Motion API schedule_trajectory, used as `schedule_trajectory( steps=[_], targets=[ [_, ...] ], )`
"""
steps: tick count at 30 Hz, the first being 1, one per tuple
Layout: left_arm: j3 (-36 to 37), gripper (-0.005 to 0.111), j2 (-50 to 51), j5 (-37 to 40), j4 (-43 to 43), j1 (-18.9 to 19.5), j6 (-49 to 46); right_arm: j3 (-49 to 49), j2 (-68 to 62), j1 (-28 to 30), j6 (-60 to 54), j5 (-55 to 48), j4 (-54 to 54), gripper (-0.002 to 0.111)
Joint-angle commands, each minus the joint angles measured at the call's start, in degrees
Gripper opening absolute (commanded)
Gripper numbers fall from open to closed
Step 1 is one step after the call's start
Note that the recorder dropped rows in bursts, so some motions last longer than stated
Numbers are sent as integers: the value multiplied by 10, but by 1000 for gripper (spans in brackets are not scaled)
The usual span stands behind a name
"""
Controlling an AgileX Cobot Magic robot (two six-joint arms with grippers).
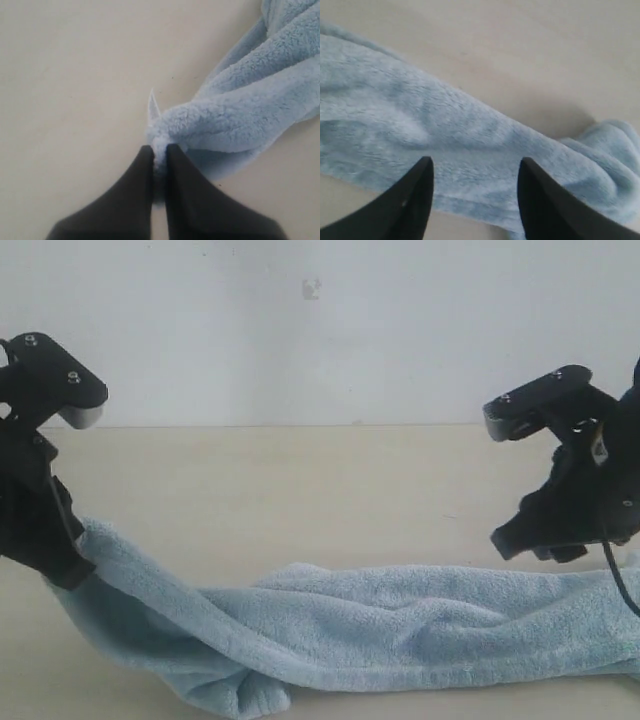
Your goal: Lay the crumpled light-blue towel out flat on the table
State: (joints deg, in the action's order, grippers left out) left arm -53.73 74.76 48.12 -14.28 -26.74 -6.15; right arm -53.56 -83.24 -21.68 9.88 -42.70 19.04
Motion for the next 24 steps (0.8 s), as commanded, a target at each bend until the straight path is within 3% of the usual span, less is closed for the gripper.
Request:
schedule_trajectory(
  steps=[1, 7, 12, 15, 18, 24],
  targets=[
    [26, 4, -3, -34, 73, 2, -57, 26, 5, 22, 195, -38, 174, 50],
    [28, 4, -3, -69, 181, 2, -103, 29, -16, 180, 137, -39, 45, 50],
    [28, 4, -3, -82, 184, 2, -103, 29, -43, 369, 94, -93, -69, 50],
    [28, 4, -3, -100, 184, 2, -103, 30, -53, 458, -33, -84, -221, 50],
    [28, 4, -3, -118, 184, 2, -103, 38, -60, 499, -164, -75, -373, 50],
    [28, 4, -3, -122, 184, 2, -103, 51, -100, 501, -173, -7, -387, 50]
  ],
)
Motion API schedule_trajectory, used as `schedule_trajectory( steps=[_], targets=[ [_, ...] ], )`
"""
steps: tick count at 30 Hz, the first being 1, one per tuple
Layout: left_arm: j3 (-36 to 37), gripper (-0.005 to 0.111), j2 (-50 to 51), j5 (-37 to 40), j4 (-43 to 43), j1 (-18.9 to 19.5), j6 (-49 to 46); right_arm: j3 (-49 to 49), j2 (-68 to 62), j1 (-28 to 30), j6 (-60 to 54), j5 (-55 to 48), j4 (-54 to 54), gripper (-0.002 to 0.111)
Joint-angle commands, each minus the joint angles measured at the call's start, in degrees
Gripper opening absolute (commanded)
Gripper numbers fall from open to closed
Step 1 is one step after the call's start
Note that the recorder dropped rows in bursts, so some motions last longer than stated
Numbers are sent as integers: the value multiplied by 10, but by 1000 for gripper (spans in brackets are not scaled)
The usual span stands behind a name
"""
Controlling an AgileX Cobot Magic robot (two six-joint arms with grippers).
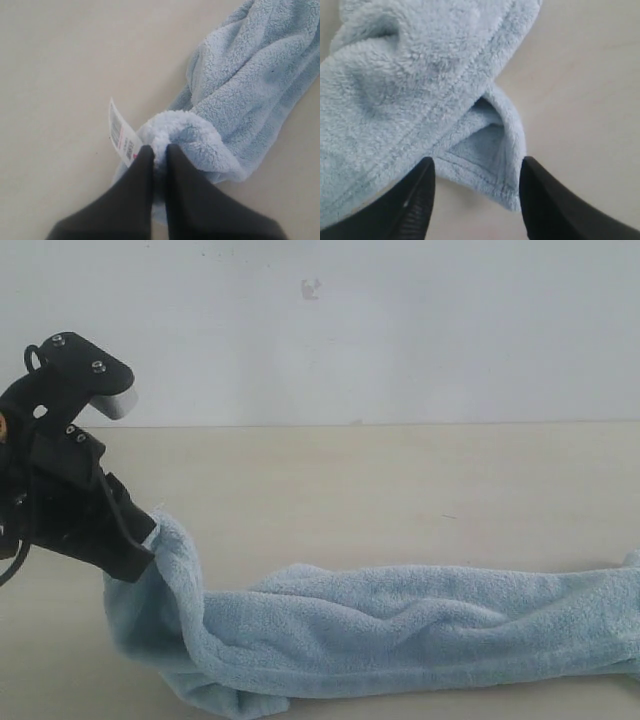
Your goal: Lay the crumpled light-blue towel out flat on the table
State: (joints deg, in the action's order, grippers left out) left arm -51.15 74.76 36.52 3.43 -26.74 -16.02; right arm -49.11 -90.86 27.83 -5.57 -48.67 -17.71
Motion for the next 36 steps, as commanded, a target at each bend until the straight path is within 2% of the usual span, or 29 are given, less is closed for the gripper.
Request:
schedule_trajectory(
  steps=[1, 13, 17, 25, 33, 36],
  targets=[
    [2, 4, -3, -5, 7, 2, -4, 6, -30, 5, -19, 68, -29, 50],
    [2, 4, -3, -7, 7, 2, -4, 6, -125, 5, -56, 165, -69, 50],
    [2, 4, -3, -7, 7, 2, -4, 6, -126, 5, -70, 212, -93, 50],
    [2, 4, -3, -11, 7, 2, -4, 6, -126, 5, -86, 234, -134, 50],
    [2, 4, -3, -11, 7, 2, -4, 6, -126, 5, -257, 226, -329, 50],
    [2, 4, -3, -11, 7, 2, -4, 6, -126, 5, -298, 214, -363, 50]
  ],
)
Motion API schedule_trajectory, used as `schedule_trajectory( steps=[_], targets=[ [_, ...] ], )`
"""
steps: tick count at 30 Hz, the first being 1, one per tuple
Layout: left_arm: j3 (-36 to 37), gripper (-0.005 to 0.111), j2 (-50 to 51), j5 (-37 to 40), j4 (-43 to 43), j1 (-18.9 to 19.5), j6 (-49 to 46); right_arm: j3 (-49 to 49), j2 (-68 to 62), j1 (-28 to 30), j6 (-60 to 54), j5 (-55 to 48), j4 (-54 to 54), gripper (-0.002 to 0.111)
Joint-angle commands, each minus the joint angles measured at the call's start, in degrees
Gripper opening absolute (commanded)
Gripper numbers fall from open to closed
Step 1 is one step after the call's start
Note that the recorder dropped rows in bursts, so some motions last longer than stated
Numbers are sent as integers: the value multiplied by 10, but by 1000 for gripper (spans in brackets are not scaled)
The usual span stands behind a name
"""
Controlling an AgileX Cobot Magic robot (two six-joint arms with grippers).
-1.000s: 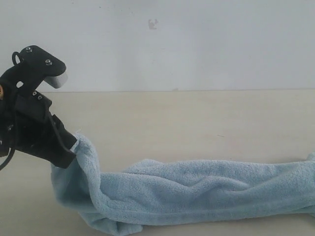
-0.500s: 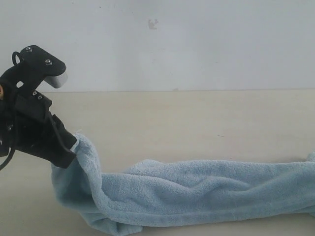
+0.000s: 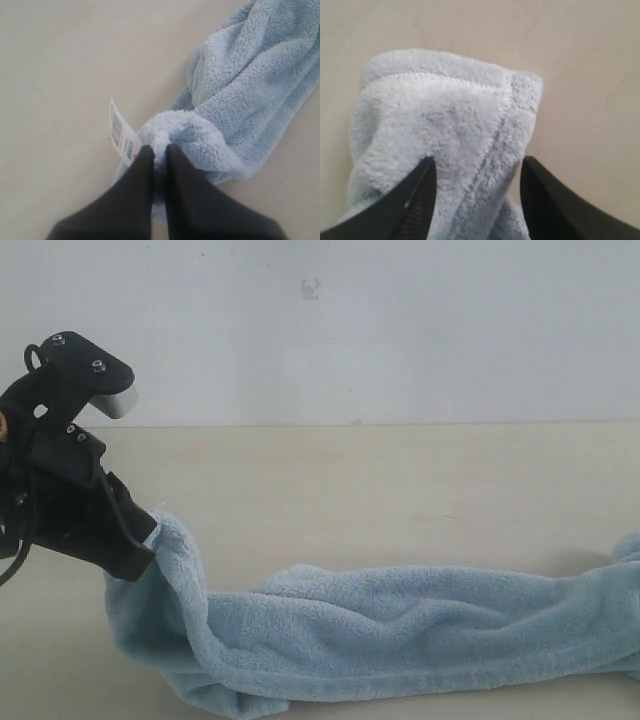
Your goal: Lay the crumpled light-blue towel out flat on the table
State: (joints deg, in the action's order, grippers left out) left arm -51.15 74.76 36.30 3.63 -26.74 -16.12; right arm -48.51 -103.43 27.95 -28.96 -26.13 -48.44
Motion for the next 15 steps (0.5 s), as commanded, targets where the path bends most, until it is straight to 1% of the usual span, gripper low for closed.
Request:
schedule_trajectory(
  steps=[1, 2, 4, 6, 7, 15],
  targets=[
    [2, 4, -3, -12, 5, 2, -3, 0, 0, 4, -64, -12, -56, 49],
    [2, 4, -3, -14, 5, 2, -3, 0, 0, 4, -64, -12, -56, 44],
    [2, 4, -3, -16, 5, 2, -3, 0, 0, 4, -64, -19, -56, 28],
    [2, 4, -3, -16, 5, 2, -3, 0, 0, 4, -64, -28, -56, 4],
    [2, 4, -3, -16, 5, 2, -3, 0, 0, 4, -64, -31, -57, 0],
    [2, 4, -3, -18, 5, 2, -3, 0, 0, 3, -65, -49, -63, 0]
  ],
)
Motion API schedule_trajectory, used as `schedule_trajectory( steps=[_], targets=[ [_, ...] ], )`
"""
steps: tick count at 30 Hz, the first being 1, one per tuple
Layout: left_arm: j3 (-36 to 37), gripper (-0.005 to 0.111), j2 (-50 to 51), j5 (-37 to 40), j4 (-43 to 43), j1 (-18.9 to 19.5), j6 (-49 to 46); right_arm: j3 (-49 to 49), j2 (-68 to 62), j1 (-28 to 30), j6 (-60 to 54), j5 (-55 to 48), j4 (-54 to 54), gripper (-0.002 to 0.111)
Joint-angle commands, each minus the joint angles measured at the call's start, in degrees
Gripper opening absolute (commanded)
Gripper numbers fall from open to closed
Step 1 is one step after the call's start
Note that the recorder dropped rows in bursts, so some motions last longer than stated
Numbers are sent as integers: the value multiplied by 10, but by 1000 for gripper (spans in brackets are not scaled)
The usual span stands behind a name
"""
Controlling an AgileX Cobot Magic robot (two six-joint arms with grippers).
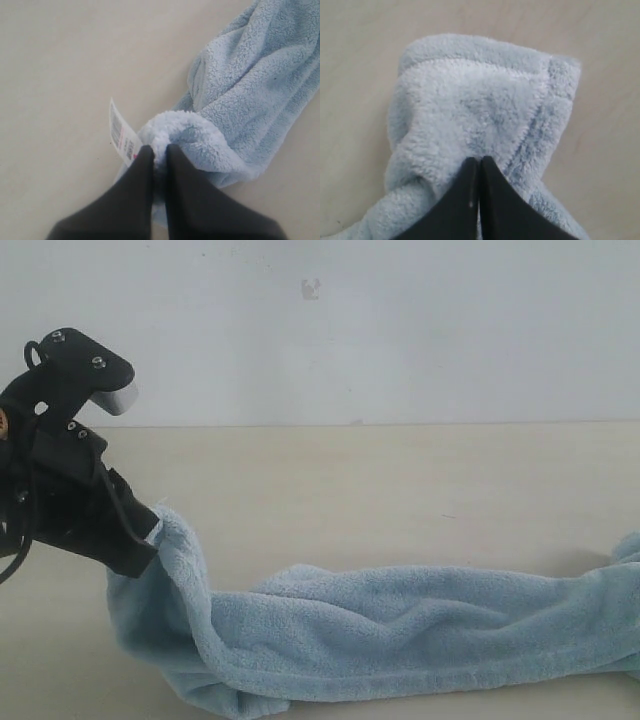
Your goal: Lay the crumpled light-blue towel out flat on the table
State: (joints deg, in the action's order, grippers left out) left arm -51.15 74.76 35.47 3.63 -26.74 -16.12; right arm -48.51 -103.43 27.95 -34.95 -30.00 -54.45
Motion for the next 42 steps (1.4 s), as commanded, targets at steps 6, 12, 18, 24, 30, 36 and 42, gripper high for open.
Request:
schedule_trajectory(
  steps=[6, 12, 18, 24, 30, 36, 42],
  targets=[
    [2, 4, -3, -11, 5, 2, -3, 0, -9, -30, -62, -62, -2, 4],
    [2, 4, -3, -10, 5, 2, -3, 0, -29, -80, -83, -75, 7, 43],
    [2, 4, -3, -10, 5, 2, -3, 0, -30, -79, -15, -84, 32, 44],
    [2, 4, -3, -11, 5, 2, -3, -2, -7, -79, -10, -75, 33, 44],
    [2, 4, -3, -10, 5, 2, -3, -2, 33, -79, 55, 0, 118, 44],
    [2, 4, -3, -10, 5, 2, -3, -2, -4, -79, 126, -6, 162, 44],
    [2, 4, -3, -10, 5, 2, -3, -2, -25, -79, 120, 24, 159, 37]
  ],
)
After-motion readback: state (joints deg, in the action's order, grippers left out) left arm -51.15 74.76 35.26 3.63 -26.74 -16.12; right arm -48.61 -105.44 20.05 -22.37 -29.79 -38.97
